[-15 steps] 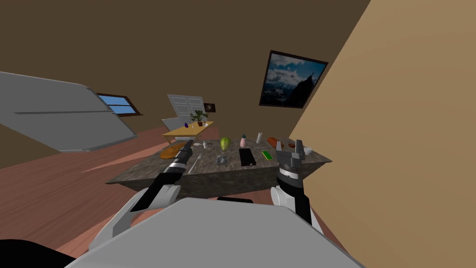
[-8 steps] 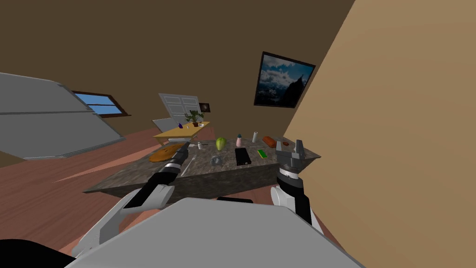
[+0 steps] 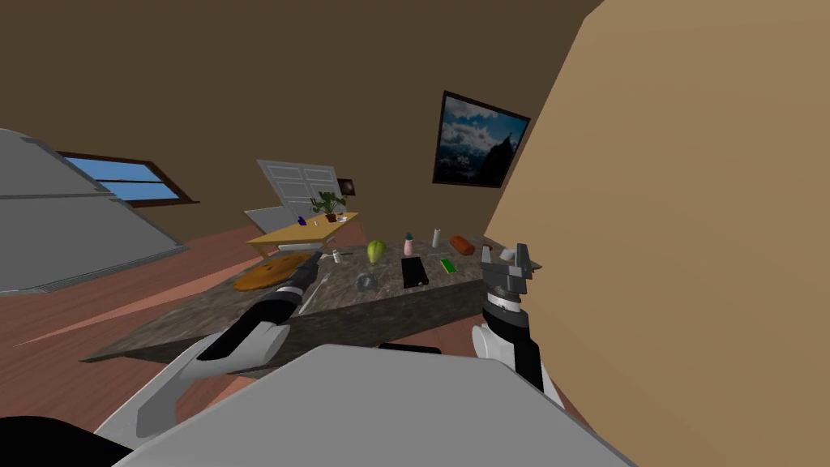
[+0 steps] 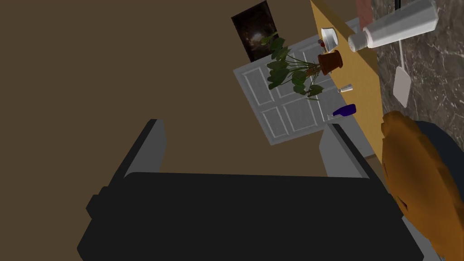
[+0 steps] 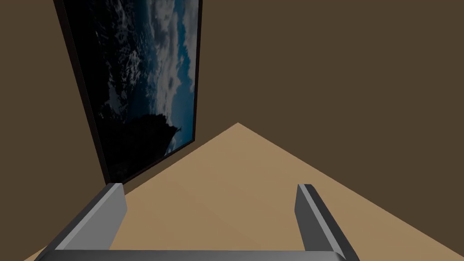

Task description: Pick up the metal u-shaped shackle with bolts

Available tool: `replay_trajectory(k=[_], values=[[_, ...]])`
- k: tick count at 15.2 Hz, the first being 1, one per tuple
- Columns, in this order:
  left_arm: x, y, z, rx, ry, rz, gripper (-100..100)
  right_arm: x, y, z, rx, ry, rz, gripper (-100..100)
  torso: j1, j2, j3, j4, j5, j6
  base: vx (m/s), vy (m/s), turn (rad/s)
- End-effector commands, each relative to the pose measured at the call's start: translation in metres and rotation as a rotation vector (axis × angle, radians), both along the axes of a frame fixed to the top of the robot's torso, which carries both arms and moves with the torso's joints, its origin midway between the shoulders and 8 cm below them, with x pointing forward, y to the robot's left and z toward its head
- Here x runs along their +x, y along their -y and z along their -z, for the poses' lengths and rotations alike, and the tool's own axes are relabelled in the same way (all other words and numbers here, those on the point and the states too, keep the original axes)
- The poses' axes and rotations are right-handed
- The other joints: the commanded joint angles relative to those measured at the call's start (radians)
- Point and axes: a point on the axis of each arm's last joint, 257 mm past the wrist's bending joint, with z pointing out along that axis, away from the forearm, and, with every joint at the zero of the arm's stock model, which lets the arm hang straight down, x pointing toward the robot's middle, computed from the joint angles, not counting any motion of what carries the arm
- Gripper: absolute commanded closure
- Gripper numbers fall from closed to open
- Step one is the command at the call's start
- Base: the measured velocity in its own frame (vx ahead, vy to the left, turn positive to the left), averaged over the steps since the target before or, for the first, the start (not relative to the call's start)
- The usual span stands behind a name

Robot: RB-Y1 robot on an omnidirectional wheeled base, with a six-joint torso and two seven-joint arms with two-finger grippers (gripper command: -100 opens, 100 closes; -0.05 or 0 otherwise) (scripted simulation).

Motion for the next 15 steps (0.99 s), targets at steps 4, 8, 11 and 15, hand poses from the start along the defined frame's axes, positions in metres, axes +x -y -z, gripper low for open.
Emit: replay_trajectory(k=[4, 8, 11, 15], values=[[-0.013, -0.035, 0.02, -0.028, -0.093, -0.077, -100, 0.0, 0.0, 0.0, 0.0, 0.0, 0.0, 0, 0.001, 0.001, 0.001, 0.0, 0.0, -0.001, -0.006, -0.056, -0.085], [-0.025, -0.06, 0.037, -0.055, -0.169, -0.137, -100, 0.0, 0.0, 0.0, 0.0, 0.0, 0.0, 0, -0.001, 0.0, 0.0, 0.0, 0.0, 0.0, 0.009, -0.08, -0.133], [-0.036, -0.08, 0.045, -0.075, -0.214, -0.185, -100, 0.0, 0.0, 0.0, 0.0, 0.0, 0.0, 0, -0.001, 0.0, 0.0, 0.0, 0.0, 0.0, 0.016, -0.078, -0.121], [-0.051, -0.102, 0.056, -0.101, -0.27, -0.24, -100, 0.0, 0.0, 0.0, 0.0, 0.0, 0.0, 0, 0.001, 0.0, 0.0, 0.0, 0.0, 0.0, 0.012, -0.054, -0.086]])
